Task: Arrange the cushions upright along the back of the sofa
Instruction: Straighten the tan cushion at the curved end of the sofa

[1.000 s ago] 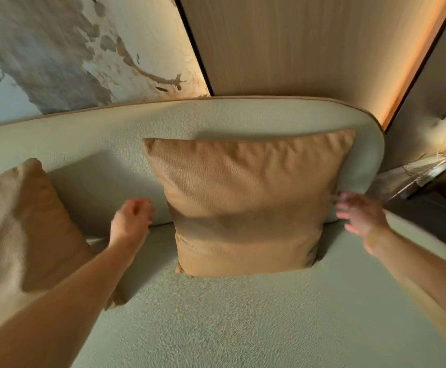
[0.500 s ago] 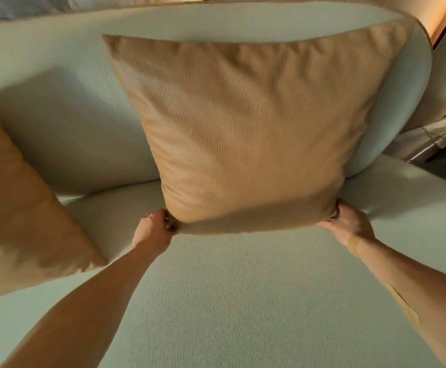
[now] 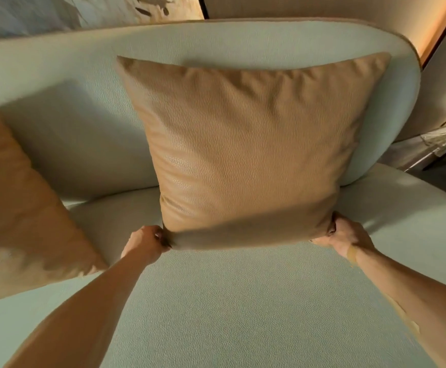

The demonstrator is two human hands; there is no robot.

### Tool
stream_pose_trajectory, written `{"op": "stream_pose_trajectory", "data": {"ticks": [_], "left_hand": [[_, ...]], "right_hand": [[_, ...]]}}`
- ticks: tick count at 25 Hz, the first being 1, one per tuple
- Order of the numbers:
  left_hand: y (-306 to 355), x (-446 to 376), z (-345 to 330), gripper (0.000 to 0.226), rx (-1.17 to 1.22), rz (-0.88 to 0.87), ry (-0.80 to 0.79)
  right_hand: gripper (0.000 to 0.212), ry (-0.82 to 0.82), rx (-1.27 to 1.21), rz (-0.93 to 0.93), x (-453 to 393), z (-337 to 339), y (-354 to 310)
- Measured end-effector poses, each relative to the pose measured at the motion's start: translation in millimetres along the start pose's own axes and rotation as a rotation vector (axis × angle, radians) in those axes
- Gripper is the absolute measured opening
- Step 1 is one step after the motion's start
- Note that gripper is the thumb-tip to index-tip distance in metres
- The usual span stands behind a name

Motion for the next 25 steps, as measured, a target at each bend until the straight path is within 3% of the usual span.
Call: {"op": "stream_pose_trajectory", "data": {"ticks": [3, 6, 9, 11, 13, 14, 16, 18, 21, 25], "left_hand": [[6, 3, 11, 0.067, 0.019, -0.096, -0.079], [19, 17, 13, 0.061, 0.1, -0.13, -0.094], [33, 23, 5, 0.06, 0.094, -0.156, -0.11], [43, 25, 7, 0.073, 0.178, -0.146, -0.104], [50, 30, 16, 0.099, 0.456, -0.161, -0.135], [54, 33, 24, 0.115, 0.585, -0.204, -0.155], [65, 38, 45, 0.133, 0.765, -0.281, -0.148], [82, 38, 67, 0.135, 0.879, -0.33, -0.072], [107, 41, 88, 0.125, 0.92, -0.373, 0.035], [125, 48, 93, 0.116, 0.841, -0.411, 0.057]], "right_hand": [[0.043, -0.145, 0.049, -0.001, 4, 11, 2], [0.033, -0.1, 0.211, -0.027, 15, 17, -7], [0.043, -0.006, 0.46, -0.083, 16, 26, -15], [0.074, -0.139, 0.321, -0.085, 13, 34, -16], [0.119, -0.336, 0.054, 0.011, 18, 42, -18], [0.126, -0.381, -0.117, 0.044, 26, 48, -24], [0.131, -0.397, -0.481, 0.045, 35, 62, -38], [0.128, -0.379, -0.695, 0.066, 44, 76, -55], [0.097, -0.279, -0.742, 0.132, 54, 89, -77], [0.109, -0.214, -0.733, 0.141, 62, 95, -87]]}}
Point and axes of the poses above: each hand's wrist, its own x-axis away from the middle knuckle, its own z-axis out of the back of the hand, y = z × x, the point moved 1 cm from there along -x, towards the middle knuckle, and after that the axes turned 9 degrees about -z, right-handed, at the moved point
